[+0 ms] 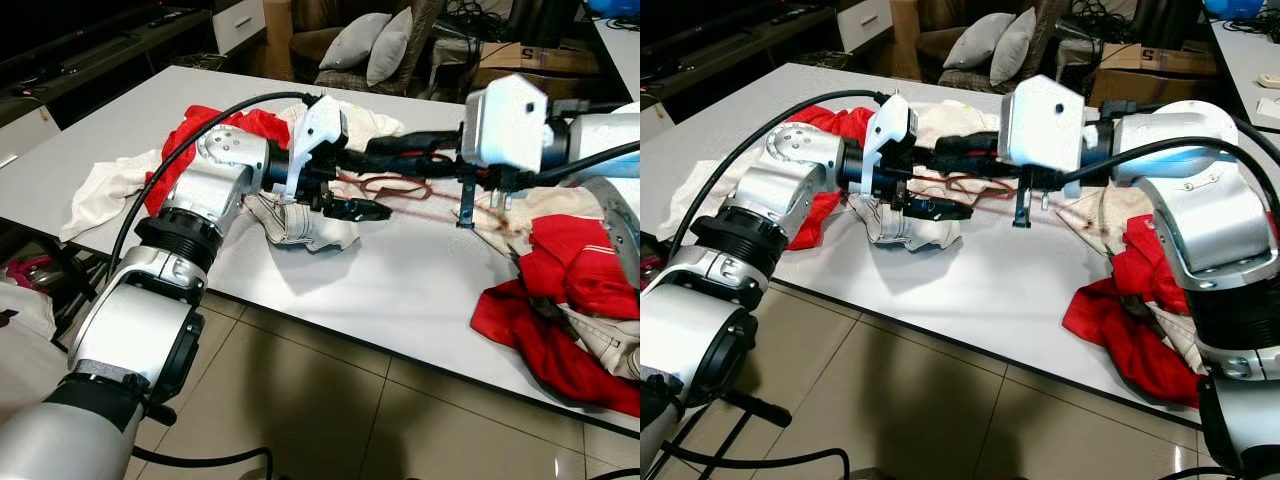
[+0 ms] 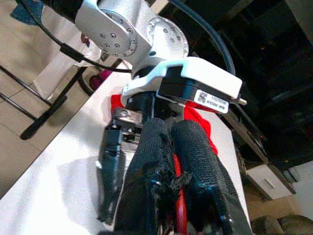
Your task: Hang hanger
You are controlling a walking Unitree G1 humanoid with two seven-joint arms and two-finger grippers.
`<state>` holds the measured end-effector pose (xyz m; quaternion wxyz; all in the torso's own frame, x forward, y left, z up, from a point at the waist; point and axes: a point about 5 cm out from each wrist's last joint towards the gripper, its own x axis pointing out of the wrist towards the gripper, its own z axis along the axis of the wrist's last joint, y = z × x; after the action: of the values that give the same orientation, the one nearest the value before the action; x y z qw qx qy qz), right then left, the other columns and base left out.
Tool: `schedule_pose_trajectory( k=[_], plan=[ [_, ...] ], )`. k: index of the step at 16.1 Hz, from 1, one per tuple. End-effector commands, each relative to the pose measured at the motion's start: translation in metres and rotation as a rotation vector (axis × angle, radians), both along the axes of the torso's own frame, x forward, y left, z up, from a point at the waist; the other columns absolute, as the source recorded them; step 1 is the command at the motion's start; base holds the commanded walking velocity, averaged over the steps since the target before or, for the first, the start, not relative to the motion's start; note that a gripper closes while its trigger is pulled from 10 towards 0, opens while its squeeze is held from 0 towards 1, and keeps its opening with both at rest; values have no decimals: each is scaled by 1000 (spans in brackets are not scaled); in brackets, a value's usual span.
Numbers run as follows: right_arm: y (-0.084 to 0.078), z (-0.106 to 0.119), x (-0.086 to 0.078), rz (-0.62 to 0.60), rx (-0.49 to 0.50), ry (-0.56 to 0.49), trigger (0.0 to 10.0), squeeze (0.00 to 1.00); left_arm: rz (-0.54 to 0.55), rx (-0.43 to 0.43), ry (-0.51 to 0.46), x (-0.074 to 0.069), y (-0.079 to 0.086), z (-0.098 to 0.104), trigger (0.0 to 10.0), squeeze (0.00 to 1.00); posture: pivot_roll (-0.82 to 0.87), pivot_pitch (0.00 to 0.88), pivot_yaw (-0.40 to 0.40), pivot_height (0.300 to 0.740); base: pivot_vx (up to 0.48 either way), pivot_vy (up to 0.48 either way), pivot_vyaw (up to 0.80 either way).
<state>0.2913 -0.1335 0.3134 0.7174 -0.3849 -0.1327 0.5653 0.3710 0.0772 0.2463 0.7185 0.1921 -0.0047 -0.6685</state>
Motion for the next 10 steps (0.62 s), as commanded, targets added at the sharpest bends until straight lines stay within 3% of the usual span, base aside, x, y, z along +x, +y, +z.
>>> schedule_pose_trajectory(
  k=[1,10],
  plan=[
    [6,5,-2,39,-23,-26,10000,0,19,29,-11,1,6,-4,0,0,-110,0,84,740,0,0,0],
    [7,9,-2,48,-12,-40,10000,0,5,75,4,1,15,-7,0,0,-97,0,95,740,0,0,0]
  ],
)
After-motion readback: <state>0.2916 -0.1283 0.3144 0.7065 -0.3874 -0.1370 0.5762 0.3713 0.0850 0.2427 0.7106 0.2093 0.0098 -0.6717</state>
